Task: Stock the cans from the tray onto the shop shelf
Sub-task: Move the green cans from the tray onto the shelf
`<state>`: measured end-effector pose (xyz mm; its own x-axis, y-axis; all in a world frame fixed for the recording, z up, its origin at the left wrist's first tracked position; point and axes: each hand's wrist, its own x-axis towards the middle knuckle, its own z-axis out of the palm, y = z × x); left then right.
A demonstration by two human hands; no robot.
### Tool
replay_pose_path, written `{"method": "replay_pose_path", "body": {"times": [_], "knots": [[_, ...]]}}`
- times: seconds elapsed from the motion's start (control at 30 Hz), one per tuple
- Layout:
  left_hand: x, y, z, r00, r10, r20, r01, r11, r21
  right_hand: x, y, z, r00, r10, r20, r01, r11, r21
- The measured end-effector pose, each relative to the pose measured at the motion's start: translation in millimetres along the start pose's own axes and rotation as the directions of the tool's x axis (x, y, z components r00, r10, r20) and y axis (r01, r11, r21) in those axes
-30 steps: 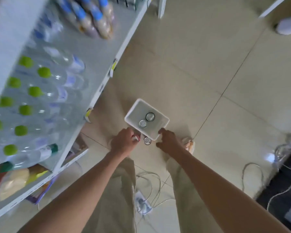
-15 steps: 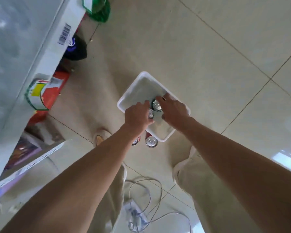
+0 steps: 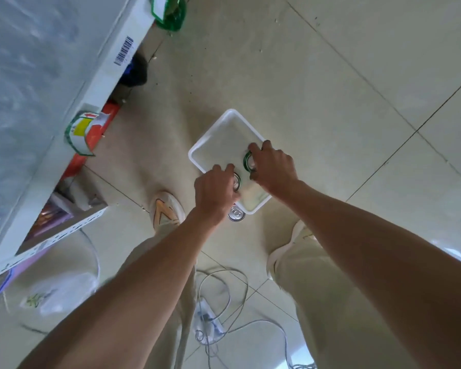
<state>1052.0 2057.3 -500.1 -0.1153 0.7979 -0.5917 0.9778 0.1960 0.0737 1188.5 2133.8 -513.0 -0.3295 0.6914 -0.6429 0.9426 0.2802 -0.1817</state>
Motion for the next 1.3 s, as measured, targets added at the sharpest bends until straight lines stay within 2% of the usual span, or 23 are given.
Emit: {"method": "replay_pose_path", "body": {"times": [0.1,0.27,0.4,0.53,0.77,0.87,1.07,1.3], "knots": [[-52,3,-34,0.995,-0.098,-0.016,0.095,0.984,-0.151,-26,-1,-50,0.999,0.037,-0.011,-0.036,0.999,0.035],[-149,14,-128,0.964,-0.263,0.03,0.253,0.883,-0.394,-85,-20,-160,0.998,0.02,-0.058,-0.021,1.0,-0.02],[-220,20,-221,0.937,-0.348,0.033,0.324,0.828,-0.458,-148,-53,-255,0.988,-0.145,-0.05,0.134,0.976,-0.171],[-288,29,-300,0.896,-0.443,0.025,0.389,0.756,-0.527,-212,-94,-340,0.947,-0.318,-0.055,0.292,0.917,-0.27],[-394,23,-398,0.82,-0.572,-0.031,0.423,0.641,-0.64,-289,-177,-450,0.868,-0.486,-0.099,0.444,0.85,-0.284],[-435,4,-435,0.768,-0.632,-0.105,0.417,0.618,-0.666,-309,-215,-489,0.855,-0.51,-0.088,0.468,0.834,-0.292],[-482,-66,-492,0.661,-0.736,-0.145,0.414,0.518,-0.749,-328,-300,-544,0.832,-0.552,-0.06,0.511,0.803,-0.307],[-498,-170,-524,0.557,-0.803,-0.212,0.393,0.48,-0.784,-328,-404,-559,0.789,-0.609,-0.078,0.543,0.752,-0.374]]}}
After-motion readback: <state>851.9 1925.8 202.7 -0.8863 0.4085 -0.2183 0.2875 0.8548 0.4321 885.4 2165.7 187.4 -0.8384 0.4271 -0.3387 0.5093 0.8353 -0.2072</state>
